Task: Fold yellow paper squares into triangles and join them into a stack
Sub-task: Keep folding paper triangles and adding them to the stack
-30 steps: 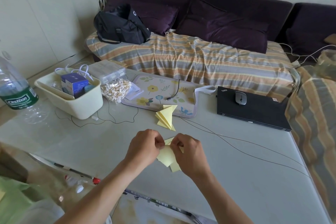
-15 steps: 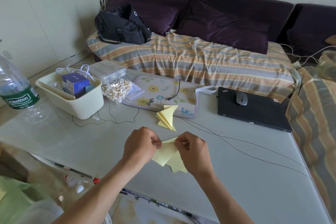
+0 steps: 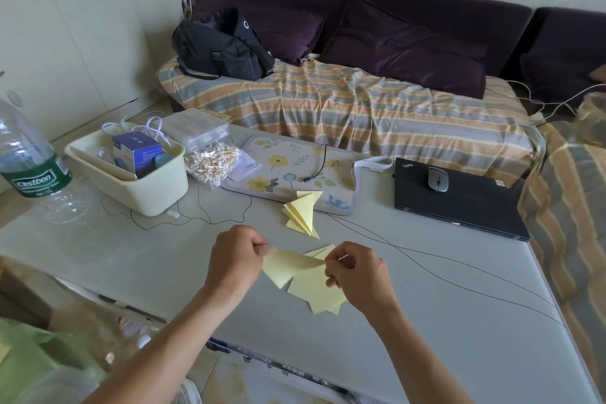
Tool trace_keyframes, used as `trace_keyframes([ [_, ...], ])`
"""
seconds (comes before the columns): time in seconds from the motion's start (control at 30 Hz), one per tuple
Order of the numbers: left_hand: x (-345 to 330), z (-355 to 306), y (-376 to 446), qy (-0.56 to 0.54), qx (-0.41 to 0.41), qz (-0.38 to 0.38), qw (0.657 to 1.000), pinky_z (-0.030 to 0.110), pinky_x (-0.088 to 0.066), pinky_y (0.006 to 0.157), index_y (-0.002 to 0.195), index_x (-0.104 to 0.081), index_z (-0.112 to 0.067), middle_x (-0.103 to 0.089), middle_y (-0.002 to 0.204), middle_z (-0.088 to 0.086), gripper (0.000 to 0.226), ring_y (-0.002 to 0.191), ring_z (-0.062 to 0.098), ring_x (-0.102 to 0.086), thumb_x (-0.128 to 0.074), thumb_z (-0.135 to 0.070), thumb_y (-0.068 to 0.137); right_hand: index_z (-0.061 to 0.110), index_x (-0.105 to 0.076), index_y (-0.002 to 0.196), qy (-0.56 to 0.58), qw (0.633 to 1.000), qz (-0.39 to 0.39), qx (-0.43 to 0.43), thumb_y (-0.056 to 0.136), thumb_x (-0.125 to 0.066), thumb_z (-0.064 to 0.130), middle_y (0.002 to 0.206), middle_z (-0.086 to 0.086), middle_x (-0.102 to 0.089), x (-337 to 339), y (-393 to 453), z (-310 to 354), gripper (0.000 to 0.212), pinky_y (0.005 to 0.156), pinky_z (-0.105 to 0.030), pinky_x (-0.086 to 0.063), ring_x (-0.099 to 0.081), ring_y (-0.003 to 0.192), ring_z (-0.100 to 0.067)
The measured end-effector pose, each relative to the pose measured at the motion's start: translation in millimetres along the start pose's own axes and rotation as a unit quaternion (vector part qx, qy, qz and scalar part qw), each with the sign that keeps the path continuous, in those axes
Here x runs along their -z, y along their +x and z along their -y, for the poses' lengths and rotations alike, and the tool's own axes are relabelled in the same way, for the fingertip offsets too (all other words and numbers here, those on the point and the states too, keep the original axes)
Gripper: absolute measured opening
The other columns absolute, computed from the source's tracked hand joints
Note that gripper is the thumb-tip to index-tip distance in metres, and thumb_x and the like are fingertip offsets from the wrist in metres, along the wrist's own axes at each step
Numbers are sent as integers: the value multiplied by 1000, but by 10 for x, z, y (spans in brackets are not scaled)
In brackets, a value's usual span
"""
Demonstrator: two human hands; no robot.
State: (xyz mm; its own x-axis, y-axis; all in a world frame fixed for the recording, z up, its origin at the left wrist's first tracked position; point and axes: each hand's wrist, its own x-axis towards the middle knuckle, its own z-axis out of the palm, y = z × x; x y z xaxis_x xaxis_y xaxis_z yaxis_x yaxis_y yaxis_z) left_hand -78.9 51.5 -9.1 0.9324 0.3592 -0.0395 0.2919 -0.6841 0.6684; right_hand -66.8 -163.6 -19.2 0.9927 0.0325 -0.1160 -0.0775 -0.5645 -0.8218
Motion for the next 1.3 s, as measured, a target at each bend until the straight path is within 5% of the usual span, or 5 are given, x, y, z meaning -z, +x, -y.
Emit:
trace_keyframes([
  [0.17, 111, 141, 136, 3, 19, -26, 999, 16, -41, 55, 74, -73, -17, -67, 70, -10, 21, 72, 17, -67, -69, -3, 89, 13, -68, 80, 11, 999, -3, -47, 89, -56, 9, 70, -1, -74, 15, 59, -13, 16, 65, -36, -58, -71, 64, -14],
  [0.53, 63, 155, 119, -27, 3, 69, 997, 9, -44, 52, 77, -77, -18, -73, 68, -4, 10, 50, 3, -64, -79, -15, 86, 16, -72, 84, -20, 999, 35, 10, 88, -68, 12, 72, 1, -70, -228, 168, 36, 7, 53, -8, -41, -60, 57, -2],
  [0.83, -52, 157, 148, -2, 82, 57, 995, 34, -49, 94, 139, -50, -11, -69, 110, 6, 54, 119, 28, -59, -64, -39, 95, 17, -73, 86, 194, 959, -84, -188, 87, -66, 13, 66, -2, -74, -352, 441, -84, 8, 66, -31, -56, -63, 65, -16],
  [1.03, -162, 65, 123, 26, 57, 103, 993, 25, -48, 89, 133, -56, -16, -65, 103, -1, 39, 111, 21, -63, -60, -31, 98, 10, -73, 102, 320, 918, -80, -220, 87, -68, 4, 77, -6, -78, -493, 667, -143, 17, 92, -36, -58, -76, 80, -21],
  [1.3, -238, 46, 86, 47, 15, 134, 990, 23, -49, 85, 123, -65, -21, -69, 104, -3, 27, 102, 16, -66, -58, -28, 98, 17, -54, 137, -266, 962, 53, -31, 86, -74, 38, 134, -6, -52, -621, 561, -407, 59, 101, -31, -41, -47, 125, -26],
])
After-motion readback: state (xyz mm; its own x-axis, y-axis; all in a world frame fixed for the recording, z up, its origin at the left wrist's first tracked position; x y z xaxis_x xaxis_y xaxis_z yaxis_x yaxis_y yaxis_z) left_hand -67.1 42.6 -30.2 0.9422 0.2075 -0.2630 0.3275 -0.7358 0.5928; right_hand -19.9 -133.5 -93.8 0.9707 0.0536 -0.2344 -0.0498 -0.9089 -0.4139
